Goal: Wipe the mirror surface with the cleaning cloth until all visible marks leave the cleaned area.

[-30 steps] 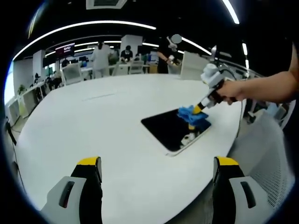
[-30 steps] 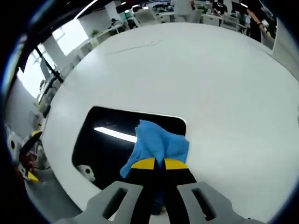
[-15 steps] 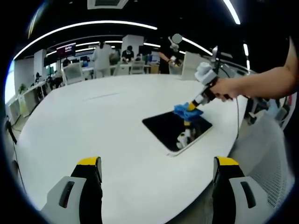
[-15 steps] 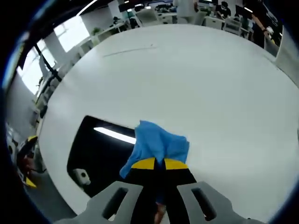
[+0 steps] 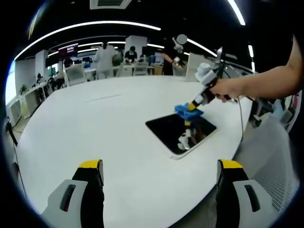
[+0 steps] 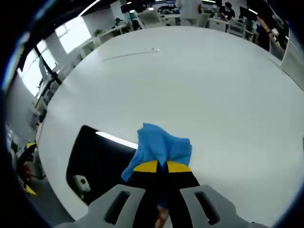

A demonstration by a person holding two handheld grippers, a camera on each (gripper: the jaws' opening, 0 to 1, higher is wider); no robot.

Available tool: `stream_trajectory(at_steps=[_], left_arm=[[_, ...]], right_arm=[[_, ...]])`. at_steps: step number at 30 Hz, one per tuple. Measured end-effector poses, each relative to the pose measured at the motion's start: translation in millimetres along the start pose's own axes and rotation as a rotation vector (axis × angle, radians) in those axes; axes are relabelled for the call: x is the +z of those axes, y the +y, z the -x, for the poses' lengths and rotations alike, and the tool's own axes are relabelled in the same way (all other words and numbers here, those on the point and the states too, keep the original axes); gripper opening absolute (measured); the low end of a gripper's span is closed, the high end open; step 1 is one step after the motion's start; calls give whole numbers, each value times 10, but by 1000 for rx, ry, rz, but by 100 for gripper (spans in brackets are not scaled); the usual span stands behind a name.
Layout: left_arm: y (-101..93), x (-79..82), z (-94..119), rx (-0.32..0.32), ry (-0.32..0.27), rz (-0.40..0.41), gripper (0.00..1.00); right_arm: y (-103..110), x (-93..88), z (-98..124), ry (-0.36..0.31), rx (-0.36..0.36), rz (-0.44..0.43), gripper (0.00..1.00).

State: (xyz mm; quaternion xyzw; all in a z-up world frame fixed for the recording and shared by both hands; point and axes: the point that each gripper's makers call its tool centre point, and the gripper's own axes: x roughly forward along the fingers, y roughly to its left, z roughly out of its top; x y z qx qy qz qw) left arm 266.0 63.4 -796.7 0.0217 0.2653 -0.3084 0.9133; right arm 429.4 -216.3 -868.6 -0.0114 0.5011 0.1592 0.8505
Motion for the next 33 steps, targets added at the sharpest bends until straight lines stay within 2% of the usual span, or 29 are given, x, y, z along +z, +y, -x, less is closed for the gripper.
stream_trajectory(at_steps=[10,14,18,22,28,33], left_arm=[[3,3,4,5,2,-1,99],[7,2,2,6,1,0,99],[-5,-6,-3,2,6,-6,99],[-9,-7,0,1,8,-8,99],[-3,-13,-1,1,9,-8,99],[-19,-15,-1,-4,13,-11,99]], right_arm=[[2,6,30,-10,6,-4,0],[-47,113,159,-44,5,-5,0],[-145,257,368,-85,-5,-4,0],[-269,305,516,-102,-17,-7,0],[-494,275,699,-112,-39,-12,0],[-693,184,799,-104,-66,-21,0]])
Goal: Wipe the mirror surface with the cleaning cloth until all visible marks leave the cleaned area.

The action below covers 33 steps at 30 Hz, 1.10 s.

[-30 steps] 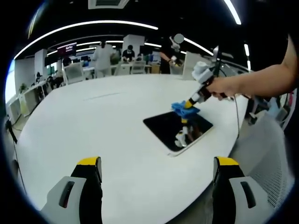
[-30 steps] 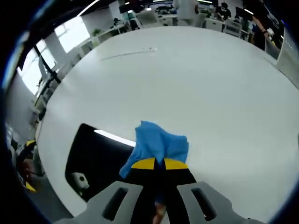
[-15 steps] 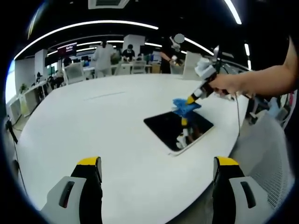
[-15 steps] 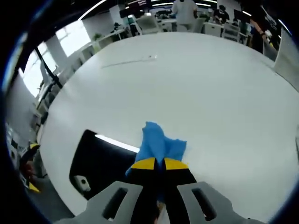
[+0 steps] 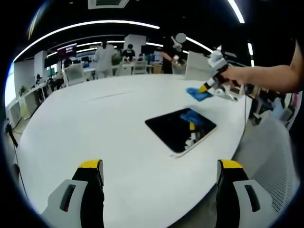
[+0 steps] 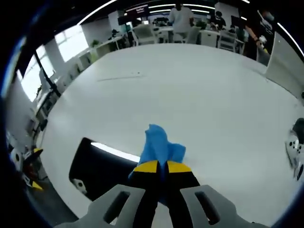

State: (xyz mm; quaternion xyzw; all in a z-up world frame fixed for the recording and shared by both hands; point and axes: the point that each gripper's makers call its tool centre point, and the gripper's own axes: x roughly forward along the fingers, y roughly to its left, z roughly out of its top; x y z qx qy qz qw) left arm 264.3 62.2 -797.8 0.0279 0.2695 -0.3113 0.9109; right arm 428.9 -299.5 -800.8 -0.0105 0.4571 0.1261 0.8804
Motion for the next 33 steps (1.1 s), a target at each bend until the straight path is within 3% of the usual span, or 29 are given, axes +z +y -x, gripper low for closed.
stream_trajectory(at_steps=[6,14,29,33], left_arm=[[-6,-6,-3,-4,0,2,99],[-10,-8,-1,-3,6,0,99],[18,-3,0,4,-2,9,99],[30,-11,0,10,3,11,99]], right_arm=[[-122,-160,46,36,-19,36,0],[-323,-372,-135,68,-62,61,0],[-457,-768,-324,125,-75,40,1],[-467,-757,-328,118,-88,4,1]])
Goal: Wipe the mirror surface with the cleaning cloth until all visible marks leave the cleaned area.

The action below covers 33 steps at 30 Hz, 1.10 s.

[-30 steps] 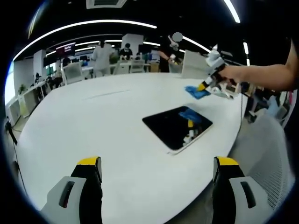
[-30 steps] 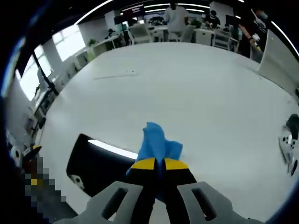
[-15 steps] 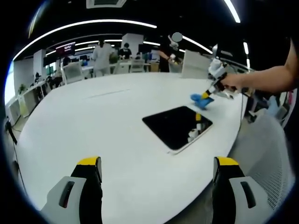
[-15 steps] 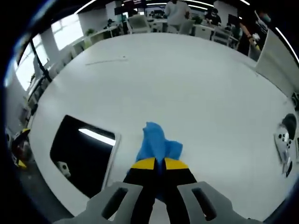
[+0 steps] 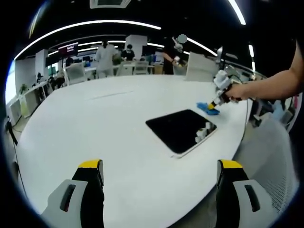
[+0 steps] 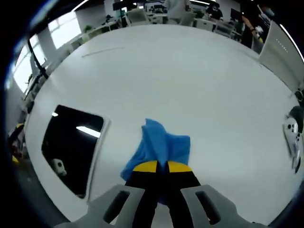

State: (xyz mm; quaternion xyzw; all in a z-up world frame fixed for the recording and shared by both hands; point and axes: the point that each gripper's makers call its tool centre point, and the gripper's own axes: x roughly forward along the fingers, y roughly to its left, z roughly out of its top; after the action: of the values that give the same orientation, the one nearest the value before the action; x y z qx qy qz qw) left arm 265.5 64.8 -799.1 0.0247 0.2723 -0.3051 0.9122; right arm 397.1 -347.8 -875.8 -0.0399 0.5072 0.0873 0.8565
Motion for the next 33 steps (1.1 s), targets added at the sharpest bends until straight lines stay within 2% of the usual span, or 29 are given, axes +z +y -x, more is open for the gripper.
stream_trajectory(at_steps=[6,9,11,13,15,16,17,19,24,26,27,28,30,33], left_arm=[[-2,4,-2,-1,-3,0,99],[6,6,-1,3,-5,0,99],[17,10,1,6,-8,4,99],[15,11,6,8,-7,3,99],[19,10,4,10,-6,1,99],[19,11,7,12,-6,1,99],[22,11,8,13,-6,2,99],[39,12,12,17,-10,7,99],[35,16,15,17,-11,6,99],[37,12,13,16,-12,5,99],[38,12,13,17,-13,5,99],[34,19,17,17,-13,5,99],[35,18,17,17,-12,6,99],[33,15,17,17,-10,5,99]], right_arm=[[-9,7,-6,4,-1,-29,1],[-1,10,-15,3,-18,15,1],[3,11,-11,4,-19,15,1],[16,12,-4,6,4,47,2],[21,9,45,5,19,23,5],[55,52,76,-24,34,25,9],[119,132,131,-73,60,63,13],[171,156,207,-88,73,89,24],[244,351,503,-225,95,125,38],[308,408,601,-283,136,119,49],[339,432,645,-309,158,117,59],[348,502,711,-368,164,109,65],[328,511,803,-401,154,102,75],[334,509,895,-453,160,114,84]])
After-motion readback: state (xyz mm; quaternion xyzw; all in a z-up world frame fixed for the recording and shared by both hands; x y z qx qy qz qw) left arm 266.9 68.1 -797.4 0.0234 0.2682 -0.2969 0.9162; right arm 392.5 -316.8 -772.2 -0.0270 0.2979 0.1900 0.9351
